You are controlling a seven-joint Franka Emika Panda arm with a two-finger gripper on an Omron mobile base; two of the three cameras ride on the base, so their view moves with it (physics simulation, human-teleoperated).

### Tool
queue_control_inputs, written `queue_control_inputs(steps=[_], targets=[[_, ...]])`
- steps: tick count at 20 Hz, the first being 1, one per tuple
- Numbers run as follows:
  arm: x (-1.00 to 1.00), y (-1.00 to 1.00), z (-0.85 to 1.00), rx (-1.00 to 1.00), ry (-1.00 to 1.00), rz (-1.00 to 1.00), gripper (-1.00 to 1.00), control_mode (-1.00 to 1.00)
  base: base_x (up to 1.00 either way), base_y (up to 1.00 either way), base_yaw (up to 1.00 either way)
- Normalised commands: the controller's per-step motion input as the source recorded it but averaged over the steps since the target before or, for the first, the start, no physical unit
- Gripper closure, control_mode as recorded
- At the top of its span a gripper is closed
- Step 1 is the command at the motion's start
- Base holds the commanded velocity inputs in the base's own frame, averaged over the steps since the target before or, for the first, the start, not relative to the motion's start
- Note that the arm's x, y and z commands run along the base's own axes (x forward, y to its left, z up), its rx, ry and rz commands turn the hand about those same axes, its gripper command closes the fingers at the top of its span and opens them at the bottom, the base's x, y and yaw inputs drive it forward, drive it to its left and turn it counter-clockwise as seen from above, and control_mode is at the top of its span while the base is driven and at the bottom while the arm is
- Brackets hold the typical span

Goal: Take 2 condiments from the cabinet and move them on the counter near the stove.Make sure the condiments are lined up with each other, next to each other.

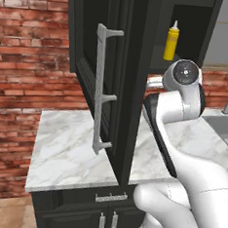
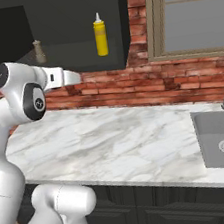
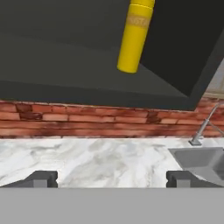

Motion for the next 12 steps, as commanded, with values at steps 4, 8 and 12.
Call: queue_control_inputs(steps=[4, 8, 12], targets=[[0.27, -0.01, 0.59, -0.07, -0.13, -0.10, -1.00, -1.00, 0.00, 0.00, 0.00], [0.37, -0.06, 0.44, -0.02, -0.04, -0.10, -1.00, -1.00, 0.00, 0.00, 0.00], [0.43, -0.13, 0.24, 0.00, 0.01, -0.07, -1.00, -1.00, 0.00, 0.00, 0.00]])
